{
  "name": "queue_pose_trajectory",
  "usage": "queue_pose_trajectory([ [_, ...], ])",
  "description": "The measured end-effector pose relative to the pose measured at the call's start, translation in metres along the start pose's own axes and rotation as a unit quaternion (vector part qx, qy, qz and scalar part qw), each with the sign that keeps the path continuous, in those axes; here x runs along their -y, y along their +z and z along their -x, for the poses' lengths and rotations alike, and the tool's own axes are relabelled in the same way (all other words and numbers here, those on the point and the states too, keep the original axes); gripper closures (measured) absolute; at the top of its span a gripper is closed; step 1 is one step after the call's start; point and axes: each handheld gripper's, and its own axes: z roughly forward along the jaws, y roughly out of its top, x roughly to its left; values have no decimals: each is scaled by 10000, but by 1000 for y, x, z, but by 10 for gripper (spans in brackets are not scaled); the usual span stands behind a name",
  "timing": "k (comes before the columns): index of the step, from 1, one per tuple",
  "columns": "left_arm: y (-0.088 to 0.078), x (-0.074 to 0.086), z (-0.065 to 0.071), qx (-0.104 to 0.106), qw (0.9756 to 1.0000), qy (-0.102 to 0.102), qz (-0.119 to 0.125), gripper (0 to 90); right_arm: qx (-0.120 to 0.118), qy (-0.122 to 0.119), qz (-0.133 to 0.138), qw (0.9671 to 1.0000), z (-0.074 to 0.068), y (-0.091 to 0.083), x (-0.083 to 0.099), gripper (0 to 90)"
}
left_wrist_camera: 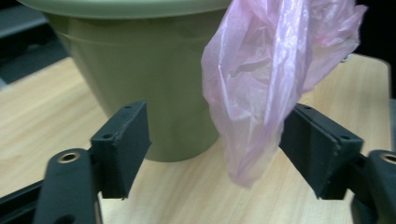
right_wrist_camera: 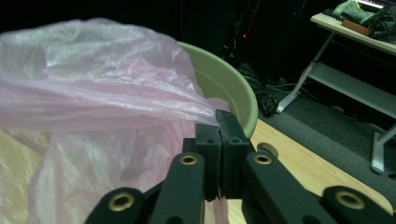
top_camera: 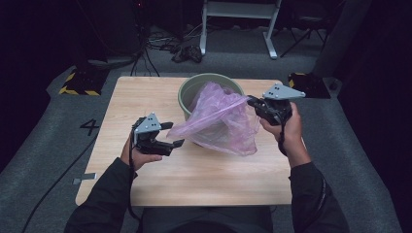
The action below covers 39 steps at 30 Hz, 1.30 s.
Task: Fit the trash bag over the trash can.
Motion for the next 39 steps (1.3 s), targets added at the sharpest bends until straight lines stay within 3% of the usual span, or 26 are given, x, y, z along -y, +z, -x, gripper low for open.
queue_pose_trajectory([
  [1,2,-1,1,22,10000,25,4,281,-31,11,73,10000,-1,0,0,786],
  [3,7,-5,2,-100,9999,44,-16,438,6,-11,180,9998,-3,-2,0,613],
  [6,8,-7,3,13,10000,48,72,583,-146,-279,177,9993,-10,-8,2,412],
  [12,11,-8,5,-38,9998,193,-64,777,-168,-431,271,9986,-19,-36,19,298],
  [15,12,-9,5,-192,9992,313,-146,862,-120,-405,411,9983,-21,-54,29,281],
  [18,12,-9,3,-292,9992,223,-143,883,-116,-300,562,9979,-22,-71,38,261],
  [22,10,-9,0,-249,9995,193,-79,887,-191,-224,767,9966,-29,-92,54,256],
  [24,11,-10,1,-231,9995,188,-59,888,-285,-158,708,9970,-35,-94,66,263],
  [27,11,-10,2,-210,9996,199,-70,887,-454,-194,406,9980,-46,-82,85,267],
  [30,11,-11,3,-248,9994,212,-64,886,-759,-96,210,9968,-54,-62,95,270],
  [32,11,-11,3,-232,9995,215,-35,886,-920,15,215,9955,-60,-50,97,269],
  [37,12,-11,3,-209,9994,250,-66,886,-1005,107,376,9942,-70,-35,93,298],
  [39,12,-11,3,-234,9994,248,-48,886,-946,84,470,9944,-74,-31,89,425],
])
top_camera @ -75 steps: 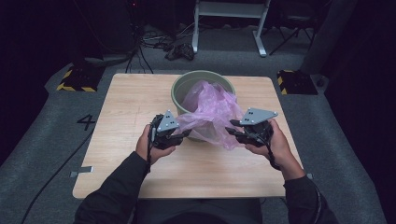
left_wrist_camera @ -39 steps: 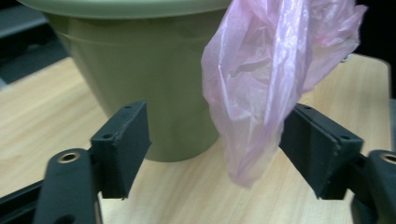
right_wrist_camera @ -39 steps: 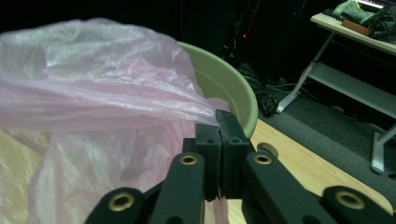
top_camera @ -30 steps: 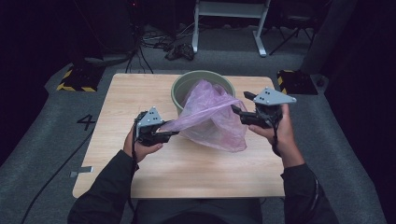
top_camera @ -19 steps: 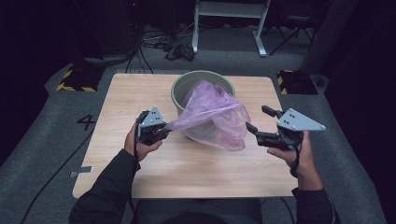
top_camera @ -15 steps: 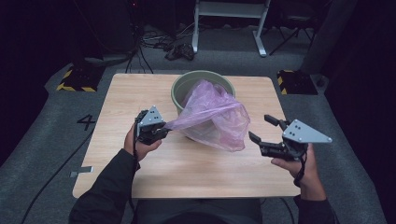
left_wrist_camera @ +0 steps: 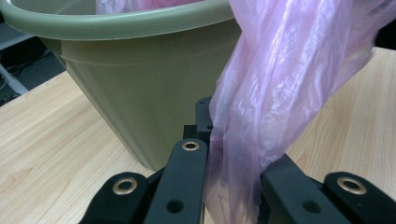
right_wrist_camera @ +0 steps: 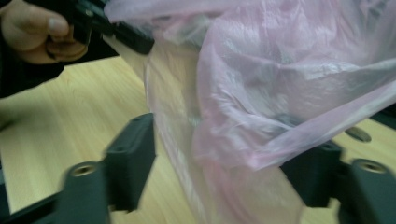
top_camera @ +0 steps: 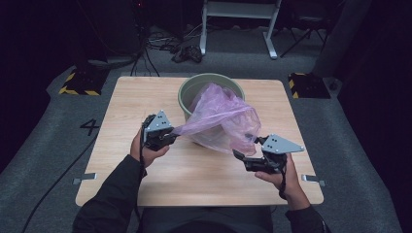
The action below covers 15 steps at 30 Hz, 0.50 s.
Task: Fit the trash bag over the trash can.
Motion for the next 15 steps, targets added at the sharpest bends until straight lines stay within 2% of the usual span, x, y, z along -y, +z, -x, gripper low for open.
queue_pose_trajectory([
  [1,-1,0,-1,4,10000,9,4,887,84,-78,27,9999,-1,3,-2,533],
  [3,-3,-1,-2,-60,10000,50,-6,886,214,-180,-133,9995,-1,7,-5,704],
  [6,-8,-2,-10,-138,9999,43,-45,890,447,-264,-346,9980,7,10,-10,838],
  [8,-11,-3,-16,-225,9997,25,-61,890,673,-227,-382,9967,17,7,-15,871],
  [10,-15,-4,-25,-270,9996,5,-110,890,826,-30,-324,9961,31,2,-20,874],
  [12,-18,-7,-33,-331,9993,17,-197,890,917,134,-322,9952,43,0,-25,877],
  [15,-21,-11,-44,-383,9987,47,-332,891,1133,227,-420,9924,59,-1,-32,880],
])
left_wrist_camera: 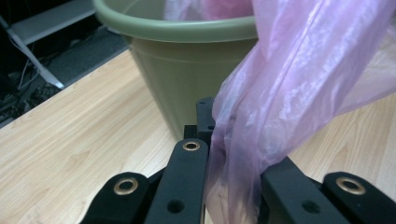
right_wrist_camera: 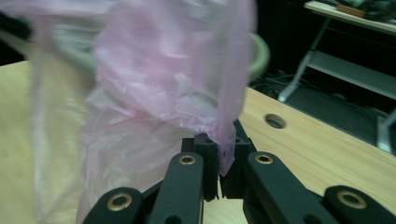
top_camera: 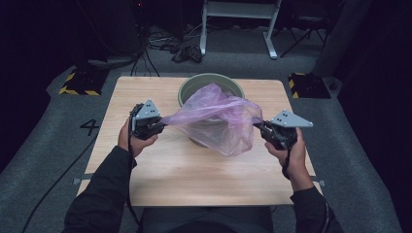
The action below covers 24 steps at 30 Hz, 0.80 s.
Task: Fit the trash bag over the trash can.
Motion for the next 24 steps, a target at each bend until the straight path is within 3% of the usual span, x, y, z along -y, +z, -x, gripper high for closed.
queue_pose_trajectory([
  [2,-1,-2,-7,1,10000,-3,-65,891,159,64,-93,9998,12,3,-5,881],
  [4,-1,-4,-12,-34,9999,60,-124,891,232,285,-139,9992,26,8,-9,881],
  [6,-1,-5,-18,-2,9999,24,-121,890,448,295,-228,9983,38,14,-14,880],
  [9,1,-5,-25,-110,9999,-74,-95,860,457,422,-222,9978,49,22,-20,880],
  [10,1,-5,-26,-129,9998,-128,-98,738,551,361,-283,9974,51,27,-23,879],
  [12,0,-4,-27,-19,9998,-180,-66,637,529,403,-292,9974,53,33,-25,878],
  [14,-2,-2,-27,-47,9996,-279,-9,454,565,347,-357,9972,54,41,-26,875],
  [16,-6,1,-27,153,9990,-365,199,309,536,370,-366,9972,56,48,-26,866],
  [19,-15,4,-20,471,9976,-271,436,207,513,367,-373,9973,56,55,-26,853],
  [21,-23,4,-10,610,9965,-90,566,182,465,348,-364,9976,56,60,-25,849],
  [23,-28,3,-2,855,9934,-8,765,170,430,318,-360,9979,55,63,-25,849],
  [24,-30,0,4,876,9929,63,801,168,411,274,-348,9982,54,63,-25,849],
])
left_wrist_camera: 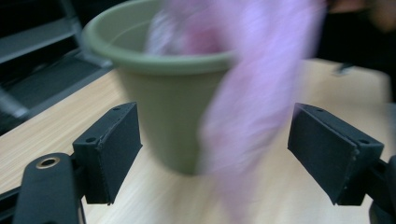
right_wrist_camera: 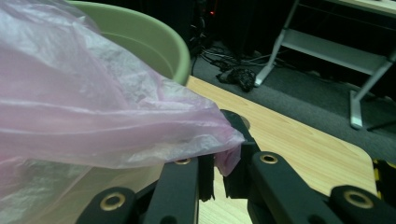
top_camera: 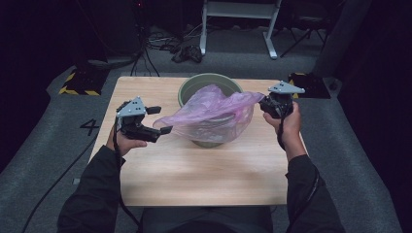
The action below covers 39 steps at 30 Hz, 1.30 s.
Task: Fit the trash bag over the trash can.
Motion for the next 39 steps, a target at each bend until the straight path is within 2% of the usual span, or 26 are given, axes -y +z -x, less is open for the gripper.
queue_pose_trajectory([
  [2,0,-7,10,44,9998,159,52,166,1,-24,21,10000,-1,1,-1,848],
  [4,2,-18,20,-50,9994,325,56,168,-18,-79,45,10000,-2,0,-4,848],
  [5,3,-22,22,-32,9994,350,52,174,5,-113,57,9999,-3,1,-5,848],
  [8,14,-35,25,-391,9973,581,-221,264,-2,-176,72,9998,-3,2,-8,848],
  [11,25,-40,16,-232,9971,591,-420,354,-32,-179,90,9998,-4,5,-12,847],
  [13,29,-39,13,-145,9975,540,-442,343,-42,-187,66,9998,-4,8,-13,846],
  [14,29,-37,13,-7,9976,551,-418,314,-25,-222,46,9997,-4,10,-14,847],
  [15,28,-35,16,50,9972,637,-388,277,0,-245,28,9997,-4,11,-14,846],
  [16,28,-34,18,-29,9964,746,-413,270,0,-265,23,9996,-4,12,-15,845],
  [18,29,-31,20,-42,9956,808,-462,272,-12,-243,14,9997,-3,14,-15,842],
  [21,33,-27,19,-288,9939,869,-612,366,-3,-197,-13,9998,-1,17,-15,840],
  [23,34,-27,16,-534,9926,876,-651,572,-7,-195,-5,9998,-1,17,-16,840],
  [24,33,-27,15,-628,9916,942,-627,639,-18,-182,0,9998,-1,17,-16,840],
  [26,29,-28,10,-683,9929,895,-396,752,-27,-251,5,9997,-3,17,-18,840],
  [28,27,-29,3,-923,9911,893,-350,823,-29,-291,1,9996,-4,18,-20,840],
  [30,26,-31,-8,-914,9932,679,-222,846,13,-326,-39,9995,-4,21,-23,840],
  [32,28,-33,-19,-1051,9935,427,-118,862,37,-331,-89,9994,-3,25,-25,840],
  [35,34,-33,-36,-1265,9917,195,-101,869,95,-252,-195,9994,1,33,-27,840],
  [39,47,-29,-54,-1588,9872,104,-119,887,146,-188,-336,9992,5,46,-28,840],
])
